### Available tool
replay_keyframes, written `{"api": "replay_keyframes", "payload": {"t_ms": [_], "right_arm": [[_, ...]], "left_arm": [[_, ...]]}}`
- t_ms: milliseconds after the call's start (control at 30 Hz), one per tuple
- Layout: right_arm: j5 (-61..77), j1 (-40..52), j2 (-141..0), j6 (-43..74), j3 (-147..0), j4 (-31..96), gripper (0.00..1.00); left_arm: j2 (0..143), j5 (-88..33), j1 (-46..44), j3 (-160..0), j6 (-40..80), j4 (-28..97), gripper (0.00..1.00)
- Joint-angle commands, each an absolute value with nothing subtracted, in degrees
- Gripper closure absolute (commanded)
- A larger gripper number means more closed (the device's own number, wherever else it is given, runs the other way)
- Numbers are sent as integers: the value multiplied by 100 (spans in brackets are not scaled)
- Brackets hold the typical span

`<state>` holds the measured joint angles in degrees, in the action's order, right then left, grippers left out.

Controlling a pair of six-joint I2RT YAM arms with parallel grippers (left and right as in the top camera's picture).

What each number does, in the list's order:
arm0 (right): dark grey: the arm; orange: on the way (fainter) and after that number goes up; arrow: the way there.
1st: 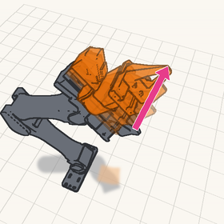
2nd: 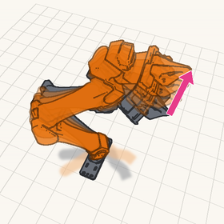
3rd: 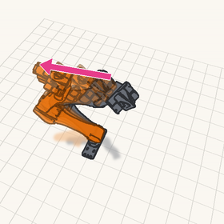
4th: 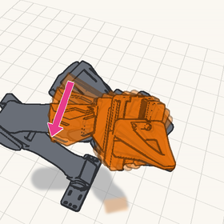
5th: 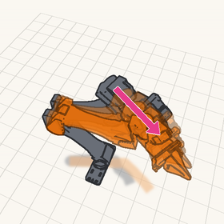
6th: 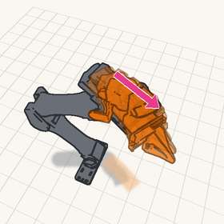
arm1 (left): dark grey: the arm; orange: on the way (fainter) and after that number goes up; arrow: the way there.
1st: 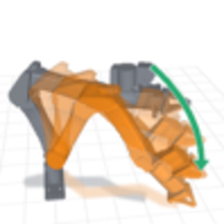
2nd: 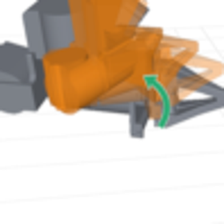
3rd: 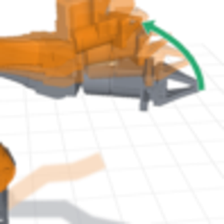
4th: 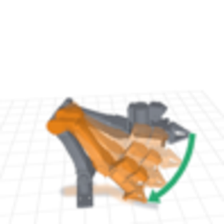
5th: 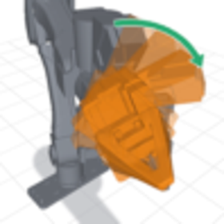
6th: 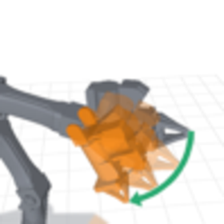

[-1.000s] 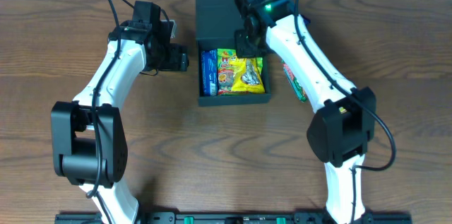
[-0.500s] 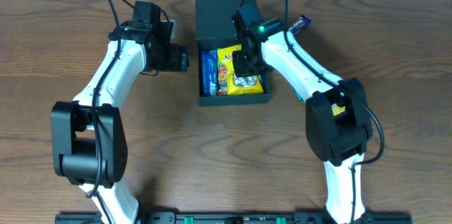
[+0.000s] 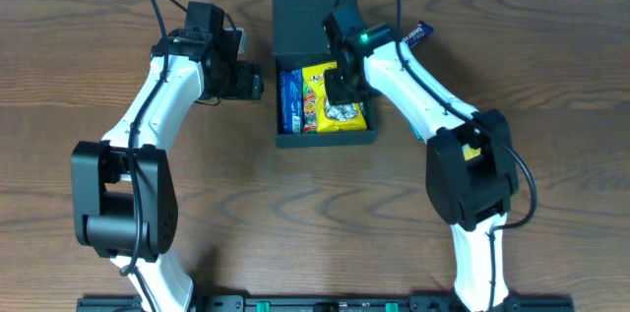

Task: Pack container
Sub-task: 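Release the Hacks bag and push it down into the box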

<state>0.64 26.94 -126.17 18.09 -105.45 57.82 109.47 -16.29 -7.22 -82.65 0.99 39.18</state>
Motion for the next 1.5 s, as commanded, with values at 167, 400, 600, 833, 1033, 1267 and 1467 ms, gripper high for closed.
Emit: {"api": "replay_keyframes", "payload": {"t_ms": [167,400,600,833,1033,1267,1467], "right_arm": [[220,2783,-12514,1588,-11161,5872,99],[252,2823,-12558,1538,-10667,5590,99],[408,2856,-12682,1297,-10060,5046,99],[-54,2847,-12711,1321,-9758,5024,99],[-128,2832,-12698,1321,-10462,5669,99],[-40,2886,-12698,1323,-11518,6045,99],[456,2893,-12702,1319,-11417,5819,99]], "left_arm": [[10818,-1590,-701,-8385,-23,3940,16],[10818,-1592,-701,-8385,-23,3922,16],[10818,-1592,-701,-8385,-23,3916,16],[10818,-1592,-701,-8385,-25,3918,16],[10818,-1592,-701,-8385,-25,3918,16],[10818,-1590,-701,-8385,-25,4012,16],[10818,-1588,-698,-8385,-25,4042,16]]}}
